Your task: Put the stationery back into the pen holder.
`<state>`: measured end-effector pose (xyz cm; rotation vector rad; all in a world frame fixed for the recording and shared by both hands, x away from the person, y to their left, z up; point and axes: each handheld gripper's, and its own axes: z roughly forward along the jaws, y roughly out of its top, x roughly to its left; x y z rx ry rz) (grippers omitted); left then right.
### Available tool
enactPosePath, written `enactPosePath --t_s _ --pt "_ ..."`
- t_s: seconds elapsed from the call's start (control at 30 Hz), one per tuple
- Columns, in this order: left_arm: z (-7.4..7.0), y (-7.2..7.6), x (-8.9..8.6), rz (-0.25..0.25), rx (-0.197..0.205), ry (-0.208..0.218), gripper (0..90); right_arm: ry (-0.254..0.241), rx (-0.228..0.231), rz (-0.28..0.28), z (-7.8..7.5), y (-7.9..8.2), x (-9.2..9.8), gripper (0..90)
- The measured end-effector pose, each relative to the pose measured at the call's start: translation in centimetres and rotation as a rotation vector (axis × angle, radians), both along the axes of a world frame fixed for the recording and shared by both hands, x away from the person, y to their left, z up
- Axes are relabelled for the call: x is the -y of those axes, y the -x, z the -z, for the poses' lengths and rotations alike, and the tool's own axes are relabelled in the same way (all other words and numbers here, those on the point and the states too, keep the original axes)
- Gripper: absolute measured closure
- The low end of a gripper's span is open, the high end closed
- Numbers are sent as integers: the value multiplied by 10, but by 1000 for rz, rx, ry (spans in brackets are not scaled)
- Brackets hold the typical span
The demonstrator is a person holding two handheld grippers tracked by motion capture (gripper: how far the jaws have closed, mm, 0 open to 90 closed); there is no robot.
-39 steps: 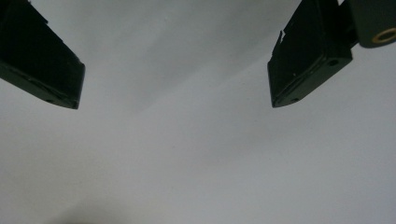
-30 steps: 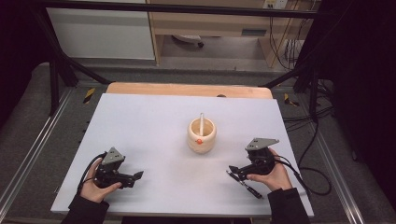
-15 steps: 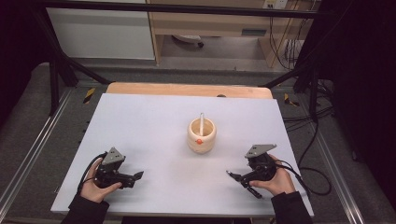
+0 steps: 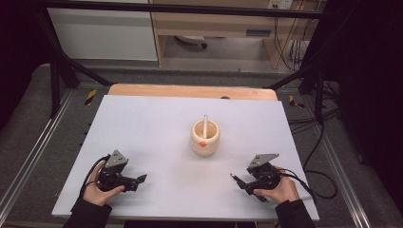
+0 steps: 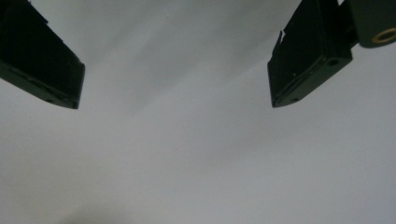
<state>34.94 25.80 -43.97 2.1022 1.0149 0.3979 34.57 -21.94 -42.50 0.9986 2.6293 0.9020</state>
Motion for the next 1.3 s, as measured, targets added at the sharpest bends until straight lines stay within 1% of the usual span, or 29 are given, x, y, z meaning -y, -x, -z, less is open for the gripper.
enactPosePath --t_s 0.13,0.3,0.33,0.37,0.43,0.47,0.6,0.73,0.83,0.97,1.03,1.3 --pt "-1 0 0 -3 2 5 41 -8 -16 9 0 1 1 465" --pt "1 -1 0 -5 -2 0 41 4 -38 12 2 2 1 553" --pt "1 -1 0 -5 -2 0 41 0 -42 20 2 2 1 570" --pt "1 -1 0 -7 -1 2 41 7 -37 14 3 2 2 586" --pt "0 -1 0 -6 0 2 41 9 -47 18 4 3 2 612" --pt "1 -1 0 -6 -1 1 41 12 -46 8 5 3 3 627" --pt "1 -1 0 -7 -1 0 41 15 -59 13 6 3 3 665" --pt "1 -1 0 -4 -1 -5 41 24 -67 2 7 3 3 700" --pt "1 -1 0 -1 -1 -9 41 41 -71 0 8 3 2 720" --pt "2 -1 0 0 0 -13 41 46 -77 -6 8 3 1 749" --pt "2 0 0 2 0 -14 41 56 -77 -9 9 3 1 760" --pt "2 -1 1 2 -1 -17 41 62 -96 -1 8 2 1 791"
